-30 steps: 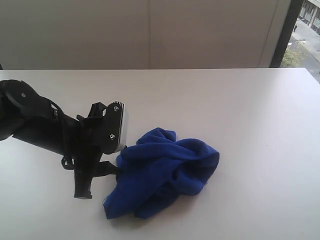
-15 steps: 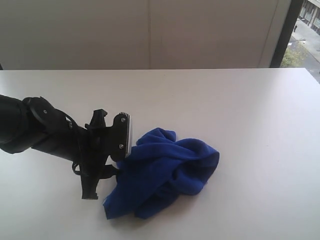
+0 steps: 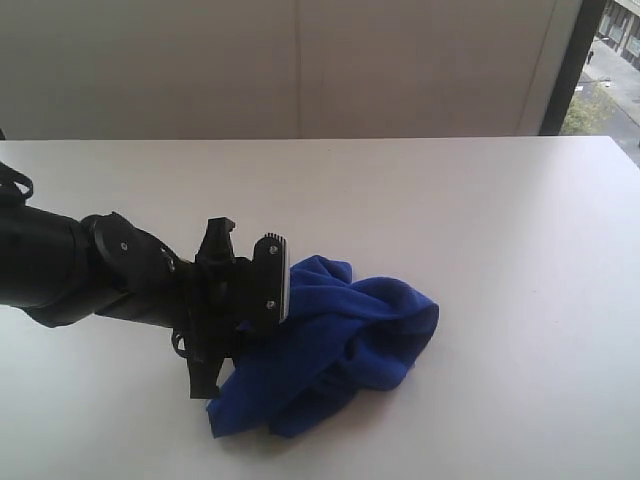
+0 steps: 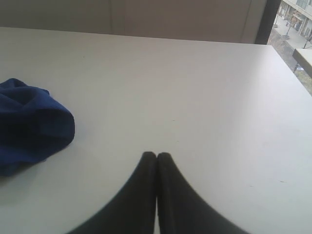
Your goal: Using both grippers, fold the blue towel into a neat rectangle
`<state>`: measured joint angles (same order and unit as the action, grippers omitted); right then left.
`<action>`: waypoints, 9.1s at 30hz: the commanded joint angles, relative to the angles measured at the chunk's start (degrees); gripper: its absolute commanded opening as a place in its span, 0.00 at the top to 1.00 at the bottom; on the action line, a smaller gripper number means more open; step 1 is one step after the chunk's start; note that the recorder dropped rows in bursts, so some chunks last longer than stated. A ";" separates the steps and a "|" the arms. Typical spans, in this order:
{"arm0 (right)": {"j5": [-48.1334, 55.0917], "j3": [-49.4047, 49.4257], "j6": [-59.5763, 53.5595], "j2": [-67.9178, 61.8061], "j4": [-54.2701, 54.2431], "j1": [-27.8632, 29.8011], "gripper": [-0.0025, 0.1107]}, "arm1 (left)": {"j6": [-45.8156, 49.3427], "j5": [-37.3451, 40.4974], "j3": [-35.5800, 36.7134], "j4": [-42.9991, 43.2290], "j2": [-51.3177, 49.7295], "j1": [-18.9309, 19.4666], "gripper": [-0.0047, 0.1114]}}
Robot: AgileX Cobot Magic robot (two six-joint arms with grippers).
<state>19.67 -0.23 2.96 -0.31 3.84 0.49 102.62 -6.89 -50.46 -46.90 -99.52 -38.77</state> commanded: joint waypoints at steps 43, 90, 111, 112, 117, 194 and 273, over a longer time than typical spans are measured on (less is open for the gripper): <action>-0.37 0.23 -1.57 0.31 0.93 -0.11 0.98 | -3.69 1.59 -0.29 -0.95 27.91 -1.34 0.96; -20.51 -1.29 27.26 -14.94 0.44 -4.36 0.98 | 18.36 -27.93 -10.31 -6.68 34.90 -1.34 0.96; -19.67 -30.92 -21.71 -73.94 1.30 -25.77 0.45 | 18.36 -24.23 -10.30 -9.64 34.90 10.68 0.96; -19.67 -31.96 -23.26 -75.66 1.30 -25.77 0.45 | 18.36 -23.79 -10.30 -9.64 34.90 10.90 0.96; -19.67 -38.69 -25.63 -85.32 1.30 -25.77 0.46 | 18.36 -19.87 -10.30 -9.78 34.90 11.36 0.96; 25.28 -55.72 -22.04 -58.46 29.09 -21.99 0.98 | 18.36 -24.36 2.55 -43.78 45.98 11.36 0.96; 35.93 -52.52 -21.19 -50.50 21.65 -22.11 0.98 | -63.53 71.67 -9.00 24.02 35.71 25.57 0.96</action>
<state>53.27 -52.94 -18.84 -52.67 26.65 -21.75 41.83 61.21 -59.15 -24.31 -66.54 -13.33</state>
